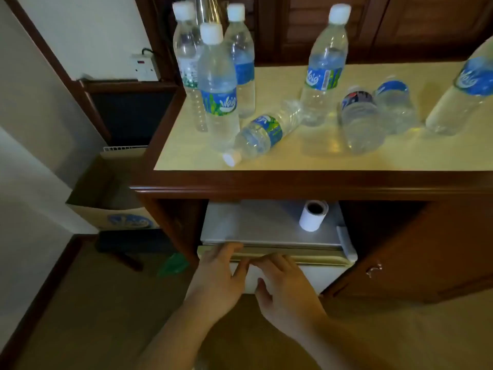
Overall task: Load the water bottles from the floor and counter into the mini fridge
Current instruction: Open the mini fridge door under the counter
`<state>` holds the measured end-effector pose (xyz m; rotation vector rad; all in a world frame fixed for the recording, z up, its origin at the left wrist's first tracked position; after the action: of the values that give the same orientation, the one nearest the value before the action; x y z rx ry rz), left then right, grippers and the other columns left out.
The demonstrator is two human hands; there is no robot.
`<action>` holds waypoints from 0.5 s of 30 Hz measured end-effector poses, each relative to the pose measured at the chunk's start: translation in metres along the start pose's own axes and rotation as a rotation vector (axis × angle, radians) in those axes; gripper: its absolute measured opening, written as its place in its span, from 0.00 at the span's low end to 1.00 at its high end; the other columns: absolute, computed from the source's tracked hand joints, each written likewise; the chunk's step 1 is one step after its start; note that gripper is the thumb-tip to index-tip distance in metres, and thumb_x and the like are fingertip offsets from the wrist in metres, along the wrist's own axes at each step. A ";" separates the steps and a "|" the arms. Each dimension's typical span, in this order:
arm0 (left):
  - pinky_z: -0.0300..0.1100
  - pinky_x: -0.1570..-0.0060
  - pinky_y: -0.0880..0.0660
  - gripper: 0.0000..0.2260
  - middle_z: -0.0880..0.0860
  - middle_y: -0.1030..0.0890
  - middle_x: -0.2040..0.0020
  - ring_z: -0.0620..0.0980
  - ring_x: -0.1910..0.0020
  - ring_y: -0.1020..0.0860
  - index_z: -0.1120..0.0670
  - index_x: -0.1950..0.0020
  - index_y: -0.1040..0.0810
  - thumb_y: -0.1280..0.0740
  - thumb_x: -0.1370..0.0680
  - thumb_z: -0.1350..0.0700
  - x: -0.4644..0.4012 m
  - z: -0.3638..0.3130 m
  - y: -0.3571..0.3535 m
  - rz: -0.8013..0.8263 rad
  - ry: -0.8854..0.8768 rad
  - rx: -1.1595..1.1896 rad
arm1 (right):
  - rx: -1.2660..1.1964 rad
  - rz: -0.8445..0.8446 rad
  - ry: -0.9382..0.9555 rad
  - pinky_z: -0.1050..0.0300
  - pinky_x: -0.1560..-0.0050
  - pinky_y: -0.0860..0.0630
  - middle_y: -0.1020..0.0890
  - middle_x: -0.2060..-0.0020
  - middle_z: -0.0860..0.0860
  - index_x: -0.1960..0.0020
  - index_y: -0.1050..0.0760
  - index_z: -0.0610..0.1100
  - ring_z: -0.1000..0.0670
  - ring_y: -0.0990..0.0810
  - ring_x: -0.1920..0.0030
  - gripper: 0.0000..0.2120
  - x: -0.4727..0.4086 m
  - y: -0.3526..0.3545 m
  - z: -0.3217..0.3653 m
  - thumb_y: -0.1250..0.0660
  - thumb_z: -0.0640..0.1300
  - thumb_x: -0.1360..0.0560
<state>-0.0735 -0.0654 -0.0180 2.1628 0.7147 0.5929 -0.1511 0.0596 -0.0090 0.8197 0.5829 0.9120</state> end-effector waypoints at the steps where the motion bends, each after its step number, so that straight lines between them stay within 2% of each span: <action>1: 0.40 0.39 0.27 0.19 0.42 0.30 0.30 0.46 0.33 0.29 0.38 0.27 0.33 0.38 0.17 0.41 -0.010 0.009 -0.008 0.026 -0.004 -0.021 | 0.006 0.022 0.001 0.63 0.30 0.33 0.27 0.33 0.64 0.30 0.31 0.60 0.60 0.32 0.31 0.21 -0.008 -0.017 -0.006 0.37 0.50 0.22; 5: 0.49 0.37 0.24 0.19 0.46 0.29 0.31 0.49 0.35 0.28 0.38 0.27 0.33 0.39 0.17 0.41 -0.051 0.051 -0.035 0.100 0.031 -0.110 | 0.020 0.120 -0.122 0.57 0.31 0.30 0.27 0.32 0.60 0.28 0.32 0.59 0.55 0.30 0.30 0.22 -0.032 -0.082 -0.043 0.38 0.51 0.21; 8: 0.54 0.35 0.25 0.19 0.47 0.30 0.30 0.51 0.33 0.30 0.38 0.26 0.34 0.39 0.18 0.41 -0.074 0.074 -0.052 0.120 0.014 -0.226 | 0.111 0.138 -0.175 0.52 0.28 0.32 0.27 0.30 0.56 0.26 0.32 0.56 0.52 0.31 0.29 0.23 -0.042 -0.111 -0.065 0.37 0.52 0.20; 12: 0.54 0.31 0.29 0.22 0.46 0.36 0.23 0.52 0.26 0.36 0.38 0.23 0.38 0.40 0.17 0.41 -0.108 0.088 -0.061 0.096 -0.033 -0.348 | 0.260 0.107 -0.189 0.48 0.27 0.33 0.29 0.28 0.53 0.26 0.32 0.54 0.49 0.32 0.27 0.24 -0.055 -0.132 -0.085 0.36 0.52 0.21; 15: 0.54 0.29 0.32 0.23 0.46 0.40 0.20 0.54 0.23 0.40 0.38 0.22 0.39 0.42 0.16 0.40 -0.129 0.098 -0.070 0.101 -0.045 -0.392 | 0.354 0.079 -0.180 0.46 0.31 0.30 0.28 0.31 0.50 0.29 0.27 0.52 0.46 0.29 0.30 0.23 -0.061 -0.144 -0.095 0.34 0.53 0.24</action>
<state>-0.1298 -0.1627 -0.1540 1.8473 0.4245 0.6735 -0.1867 -0.0097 -0.1750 1.2382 0.5650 0.8066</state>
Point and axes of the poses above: each hand's wrist, its own x-axis away from the middle knuckle, its own y-axis out of the back of the hand, z = x × y, the point moved 10 cm from there along -x, towards the middle knuckle
